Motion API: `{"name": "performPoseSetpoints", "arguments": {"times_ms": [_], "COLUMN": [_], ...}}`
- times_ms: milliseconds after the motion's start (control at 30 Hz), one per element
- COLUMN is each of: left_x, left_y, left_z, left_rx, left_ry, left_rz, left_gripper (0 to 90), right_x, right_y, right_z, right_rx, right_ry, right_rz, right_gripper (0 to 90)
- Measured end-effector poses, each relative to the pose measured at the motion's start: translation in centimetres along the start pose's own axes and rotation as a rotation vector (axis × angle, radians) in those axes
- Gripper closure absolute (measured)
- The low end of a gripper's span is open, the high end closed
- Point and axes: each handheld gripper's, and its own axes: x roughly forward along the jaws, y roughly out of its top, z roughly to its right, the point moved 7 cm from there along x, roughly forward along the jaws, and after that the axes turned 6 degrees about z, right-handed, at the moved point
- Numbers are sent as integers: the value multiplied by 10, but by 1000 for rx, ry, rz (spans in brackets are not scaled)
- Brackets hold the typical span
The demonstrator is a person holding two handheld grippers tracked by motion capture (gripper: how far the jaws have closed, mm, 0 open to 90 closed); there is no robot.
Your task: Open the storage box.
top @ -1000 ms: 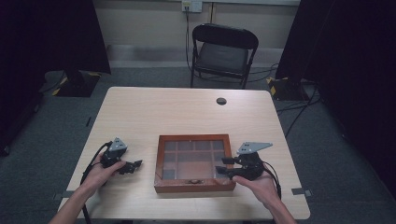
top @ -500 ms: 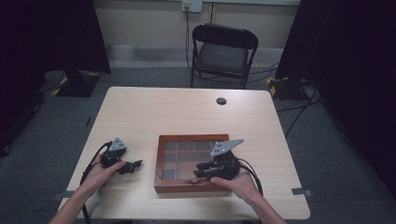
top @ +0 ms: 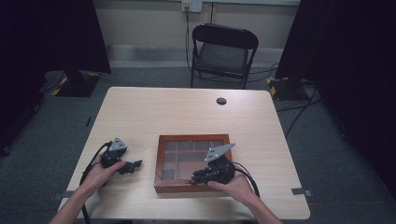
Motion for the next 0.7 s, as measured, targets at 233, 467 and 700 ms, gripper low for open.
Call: {"name": "performPoseSetpoints", "arguments": {"times_ms": [233,467,700], "left_x": [0,0,0], "left_y": [0,0,0], "left_z": [0,0,0], "left_rx": [2,3,0], "left_ry": [1,3,-1], "left_rz": [-1,-2,1], "left_gripper": [89,89,86], "right_x": [5,4,6], "right_y": [-4,-5,-4], "right_z": [-4,-4,-6], "right_rx": [-28,-40,-40], "right_ry": [20,20,9], "right_rz": [-7,-4,-13], "right_gripper": [787,805,813]}}
